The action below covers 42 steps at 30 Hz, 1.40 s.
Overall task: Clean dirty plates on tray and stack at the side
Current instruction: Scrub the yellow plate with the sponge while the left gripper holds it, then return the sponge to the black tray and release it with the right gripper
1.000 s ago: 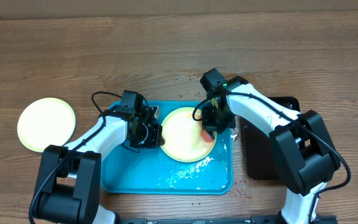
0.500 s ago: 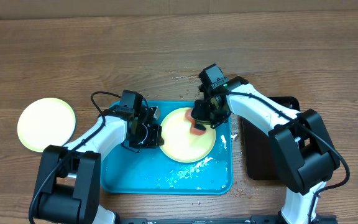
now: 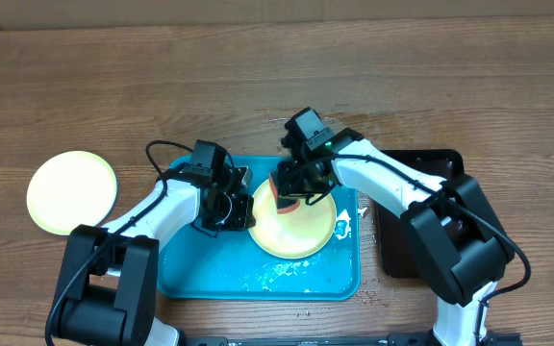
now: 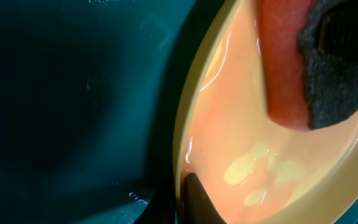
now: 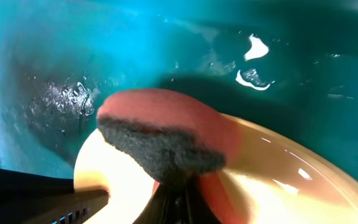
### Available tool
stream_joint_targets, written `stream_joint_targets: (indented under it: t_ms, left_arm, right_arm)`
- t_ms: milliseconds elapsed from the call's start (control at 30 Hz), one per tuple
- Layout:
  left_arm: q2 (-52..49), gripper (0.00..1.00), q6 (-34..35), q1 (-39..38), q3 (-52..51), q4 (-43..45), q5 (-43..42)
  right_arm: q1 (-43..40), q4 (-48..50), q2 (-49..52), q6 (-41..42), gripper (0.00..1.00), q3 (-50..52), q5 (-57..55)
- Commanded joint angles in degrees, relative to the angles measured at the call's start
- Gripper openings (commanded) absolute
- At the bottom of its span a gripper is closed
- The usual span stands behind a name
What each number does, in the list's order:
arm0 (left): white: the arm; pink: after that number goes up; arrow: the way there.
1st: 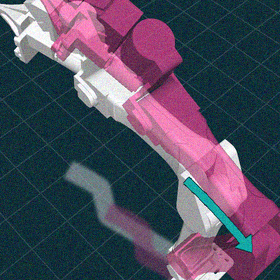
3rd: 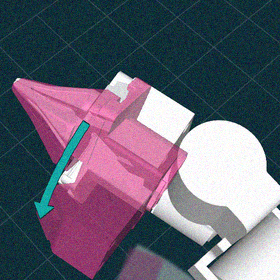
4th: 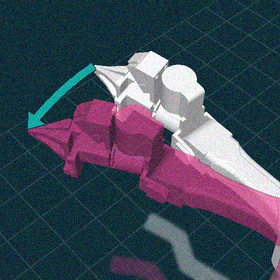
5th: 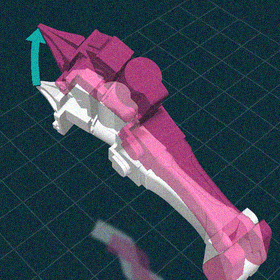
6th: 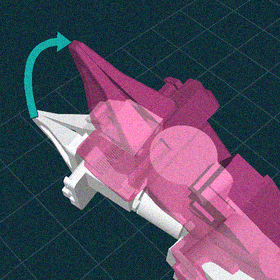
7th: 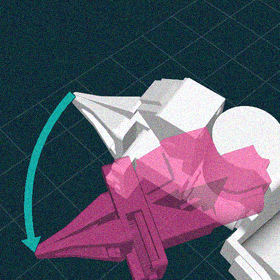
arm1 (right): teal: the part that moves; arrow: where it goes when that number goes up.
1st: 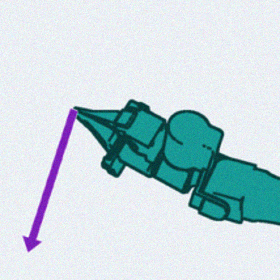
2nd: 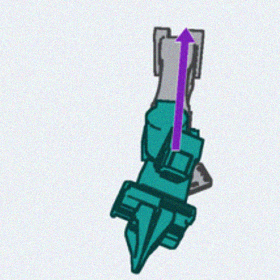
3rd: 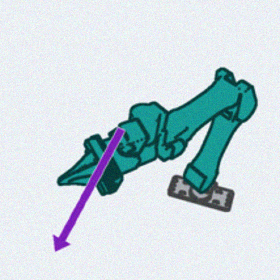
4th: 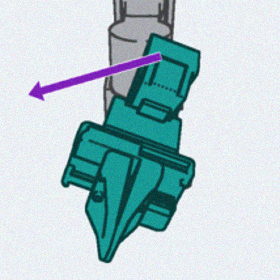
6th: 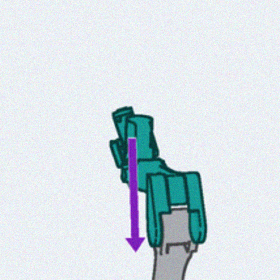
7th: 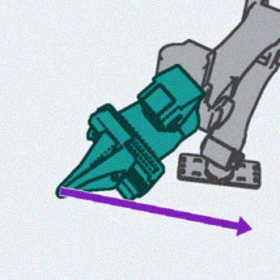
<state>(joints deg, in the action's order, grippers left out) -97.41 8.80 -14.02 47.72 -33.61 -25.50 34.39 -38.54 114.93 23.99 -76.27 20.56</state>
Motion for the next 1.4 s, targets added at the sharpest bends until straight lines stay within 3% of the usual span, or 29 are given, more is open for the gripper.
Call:
stream_joint_targets:
  t_ms: [0,400,633,767,1000,1233,1367]
  left_arm:
    - [-0.74,0.04,-2.80,-1.49,-1.36,-0.85,0.59]
    - [-0.74,0.04,-1.42,-1.38,-1.36,-0.04,1.01]
    - [-0.74,0.04,-0.87,-1.38,-1.36,1.05,1.03]
    - [-0.74,0.04,-0.42,-1.38,-1.36,1.25,1.03]
    - [-0.74,0.04,-0.39,-1.38,-1.36,1.57,1.01]
    - [-0.74,0.04,-0.42,-1.38,-1.36,1.95,1.01]
    - [-0.74,0.04,-0.42,-1.38,-1.33,2.56,0.70]
  right_arm:
    - [-0.85,-0.13,1.09,1.86,0.04,0.44,-3.78]
    - [-10.69,-16.17,1.09,0.31,0.04,0.44,-15.13]
    - [-8.11,-20.37,0.13,-19.08,0.04,0.39,0.74]
    - [-5.51,-19.63,-2.45,-19.98,0.04,0.26,6.27]
    - [-4.09,-19.47,-10.10,-13.94,0.04,-3.21,4.37]
    - [-8.20,-27.19,-15.58,-3.30,0.04,-8.31,-13.42]
    - [-13.64,-37.22,-17.59,3.26,0.04,-12.44,-24.20]
